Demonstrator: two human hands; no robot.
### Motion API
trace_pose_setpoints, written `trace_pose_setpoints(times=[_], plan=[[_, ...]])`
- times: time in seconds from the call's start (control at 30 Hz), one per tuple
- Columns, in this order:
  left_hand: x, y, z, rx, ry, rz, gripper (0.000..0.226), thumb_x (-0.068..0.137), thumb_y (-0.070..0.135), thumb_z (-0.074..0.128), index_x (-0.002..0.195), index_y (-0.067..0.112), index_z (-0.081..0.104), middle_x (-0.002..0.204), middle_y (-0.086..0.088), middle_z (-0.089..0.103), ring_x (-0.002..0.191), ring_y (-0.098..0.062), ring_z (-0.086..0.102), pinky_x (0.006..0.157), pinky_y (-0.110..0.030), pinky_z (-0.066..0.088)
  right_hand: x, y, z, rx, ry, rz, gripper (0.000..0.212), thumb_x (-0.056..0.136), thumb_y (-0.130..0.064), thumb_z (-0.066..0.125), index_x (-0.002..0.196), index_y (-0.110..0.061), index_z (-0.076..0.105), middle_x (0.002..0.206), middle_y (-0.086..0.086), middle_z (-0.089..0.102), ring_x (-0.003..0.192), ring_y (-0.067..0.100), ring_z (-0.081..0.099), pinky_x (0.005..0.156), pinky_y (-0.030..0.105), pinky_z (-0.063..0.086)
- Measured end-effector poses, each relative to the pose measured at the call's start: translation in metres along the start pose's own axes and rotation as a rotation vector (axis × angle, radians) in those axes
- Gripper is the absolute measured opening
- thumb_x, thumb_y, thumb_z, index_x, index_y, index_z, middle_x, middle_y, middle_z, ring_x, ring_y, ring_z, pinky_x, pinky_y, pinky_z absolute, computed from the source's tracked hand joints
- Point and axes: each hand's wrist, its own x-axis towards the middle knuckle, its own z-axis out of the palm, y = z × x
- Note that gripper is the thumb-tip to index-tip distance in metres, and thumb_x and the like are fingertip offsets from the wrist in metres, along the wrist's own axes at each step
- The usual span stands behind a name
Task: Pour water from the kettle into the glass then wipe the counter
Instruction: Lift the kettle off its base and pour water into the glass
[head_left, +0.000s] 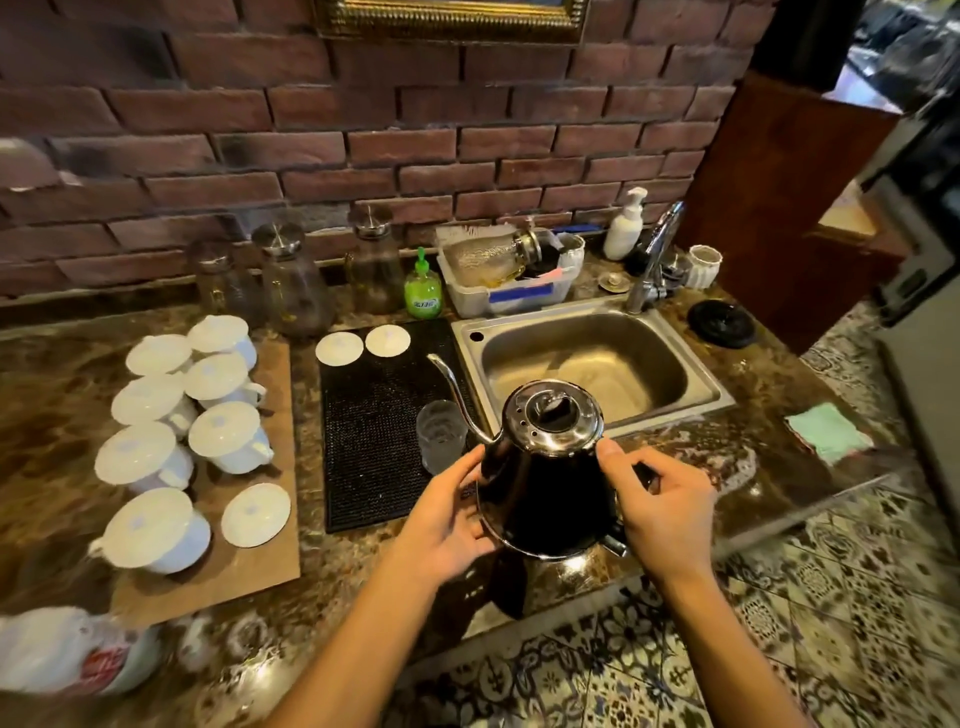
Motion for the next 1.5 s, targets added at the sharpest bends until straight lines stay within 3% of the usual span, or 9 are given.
trace_pose_setpoints(times=[0.13,0.3,0.4,0.5,0.7,1.03,1.2,1.37,1.5], plan=[[0.011,-0.012,-0.003,0.021,0.075,-0.06,0.056,0.058,0.047,0.09,0.099,0.013,0.074,0.092,-0.013,0.077,0.093,-0.032,0.072,0.074,-0.044,0.06,-0.005,0.013,0.006,-0.041,-0.02,0.013,0.057,0.09,-0.053,0.062,0.052,-0.01,0.063,0.048,0.005,0.057,0.046,0.025,0.049,0.049,0.044,0.036],[0.021,-0.02,-0.006,-0.03,0.132,-0.127,0.079,0.05,0.045,0.093,0.12,0.016,0.069,0.119,-0.017,0.072,0.109,-0.038,0.068,0.068,-0.049,0.062,-0.012,0.028,0.016,-0.072,-0.065,0.075,0.053,0.09,-0.053,0.064,0.049,-0.02,0.057,0.047,-0.001,0.054,0.047,0.023,0.05,0.05,0.043,0.039],[0.027,-0.027,-0.008,-0.066,0.138,-0.147,0.072,0.061,0.046,0.088,0.124,0.018,0.067,0.123,-0.017,0.07,0.11,-0.039,0.066,0.07,-0.048,0.061,-0.013,0.036,0.021,-0.124,-0.085,0.101,0.055,0.093,-0.047,0.067,0.049,-0.018,0.054,0.046,0.004,0.053,0.047,0.029,0.05,0.05,0.046,0.04],[0.032,-0.032,-0.009,-0.084,0.145,-0.17,0.063,0.069,0.047,0.085,0.122,0.018,0.066,0.126,-0.017,0.068,0.114,-0.041,0.063,0.084,-0.053,0.057,-0.014,0.043,0.024,-0.151,-0.086,0.133,0.057,0.093,-0.044,0.068,0.048,-0.013,0.051,0.047,0.009,0.052,0.045,0.025,0.047,0.048,0.04,0.036],[0.047,-0.041,-0.005,-0.081,0.121,-0.219,0.054,0.078,0.053,0.079,0.117,0.019,0.068,0.122,-0.017,0.068,0.111,-0.041,0.063,0.084,-0.051,0.056,-0.012,0.049,0.023,-0.208,-0.08,0.182,0.061,0.092,-0.046,0.069,0.045,-0.02,0.04,0.041,-0.007,0.041,0.041,0.009,0.037,0.045,0.022,0.026],[0.065,-0.056,-0.006,-0.112,0.14,-0.252,0.065,0.079,0.061,0.073,0.126,0.017,0.066,0.125,-0.015,0.07,0.112,-0.037,0.064,0.074,-0.046,0.054,0.006,0.055,0.023,-0.306,-0.166,0.197,0.064,0.087,-0.063,0.061,0.048,-0.018,0.038,0.042,-0.009,0.041,0.044,0.009,0.04,0.045,0.024,0.025],[0.064,-0.058,0.005,-0.116,0.105,-0.251,0.062,0.081,0.061,0.07,0.125,0.017,0.067,0.129,-0.016,0.068,0.12,-0.038,0.061,0.087,-0.048,0.053,0.016,0.053,0.017,-0.319,-0.193,0.192,0.064,0.089,-0.057,0.064,0.05,-0.011,0.045,0.044,-0.004,0.044,0.044,0.009,0.037,0.05,0.034,0.03],[0.066,-0.061,0.009,-0.14,0.098,-0.237,0.057,0.083,0.061,0.069,0.114,0.013,0.07,0.116,-0.018,0.073,0.114,-0.039,0.062,0.098,-0.051,0.05,0.024,0.05,0.015,-0.369,-0.249,0.154,0.066,0.091,-0.059,0.061,0.054,-0.006,0.049,0.046,-0.004,0.045,0.046,0.013,0.04,0.05,0.033,0.028],[0.065,-0.062,0.011,-0.177,0.061,-0.24,0.056,0.086,0.063,0.062,0.108,0.012,0.073,0.098,-0.021,0.079,0.112,-0.04,0.063,0.087,-0.049,0.052,0.034,0.043,0.015,-0.425,-0.263,0.116,0.065,0.091,-0.059,0.062,0.048,-0.016,0.039,0.04,-0.007,0.039,0.04,0.01,0.036,0.046,0.026,0.025]])
